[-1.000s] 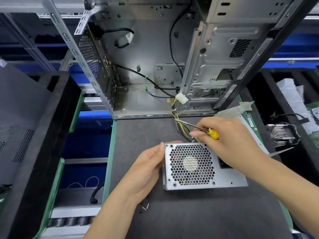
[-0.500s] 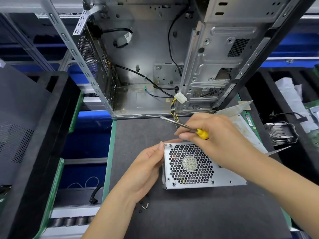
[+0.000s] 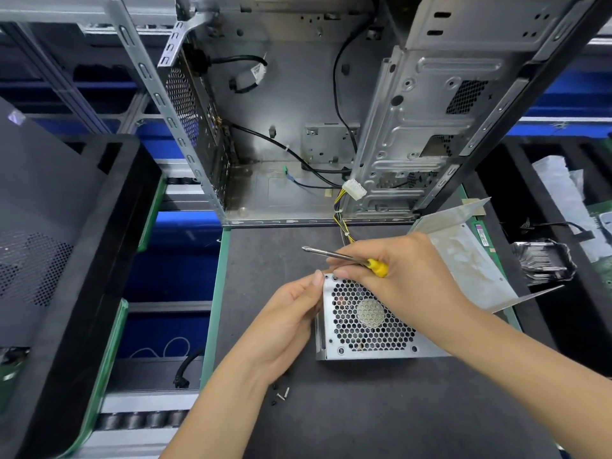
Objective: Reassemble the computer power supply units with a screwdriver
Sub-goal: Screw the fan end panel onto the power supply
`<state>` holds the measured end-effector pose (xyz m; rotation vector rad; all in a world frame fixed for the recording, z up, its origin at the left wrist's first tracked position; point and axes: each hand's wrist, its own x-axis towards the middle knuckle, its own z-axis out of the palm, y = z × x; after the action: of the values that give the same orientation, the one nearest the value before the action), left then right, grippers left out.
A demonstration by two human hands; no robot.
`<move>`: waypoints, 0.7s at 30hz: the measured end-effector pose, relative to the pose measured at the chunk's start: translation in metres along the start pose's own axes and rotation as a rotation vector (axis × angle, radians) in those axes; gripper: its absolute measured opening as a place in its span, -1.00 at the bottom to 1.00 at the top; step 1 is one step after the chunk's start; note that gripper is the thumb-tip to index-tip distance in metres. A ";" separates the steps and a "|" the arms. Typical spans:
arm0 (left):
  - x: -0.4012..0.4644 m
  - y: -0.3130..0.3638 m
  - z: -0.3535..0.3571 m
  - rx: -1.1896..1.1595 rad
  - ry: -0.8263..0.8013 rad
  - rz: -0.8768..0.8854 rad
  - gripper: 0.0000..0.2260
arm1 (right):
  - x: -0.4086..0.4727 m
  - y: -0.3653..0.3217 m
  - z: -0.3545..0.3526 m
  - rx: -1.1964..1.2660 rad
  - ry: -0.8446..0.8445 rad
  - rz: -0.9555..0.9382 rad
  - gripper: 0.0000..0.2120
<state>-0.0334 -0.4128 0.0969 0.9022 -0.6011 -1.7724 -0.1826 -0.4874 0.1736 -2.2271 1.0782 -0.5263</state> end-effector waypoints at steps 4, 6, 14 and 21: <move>0.000 0.000 0.001 -0.019 -0.005 0.006 -0.58 | -0.004 -0.003 0.001 -0.045 0.042 -0.073 -0.88; 0.000 0.001 0.001 -0.017 -0.002 0.014 -0.59 | -0.007 -0.003 0.001 -0.126 0.083 -0.165 -0.80; 0.000 0.003 0.000 0.073 -0.017 0.055 -0.66 | -0.011 -0.004 0.000 -0.419 0.085 -0.338 -0.66; 0.002 0.004 0.004 0.040 0.054 0.095 -0.75 | 0.004 -0.017 -0.009 -0.676 -0.188 -0.231 -0.71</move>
<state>-0.0350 -0.4163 0.1020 0.9310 -0.6357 -1.6511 -0.1757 -0.4856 0.1925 -2.9391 0.9994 -0.0235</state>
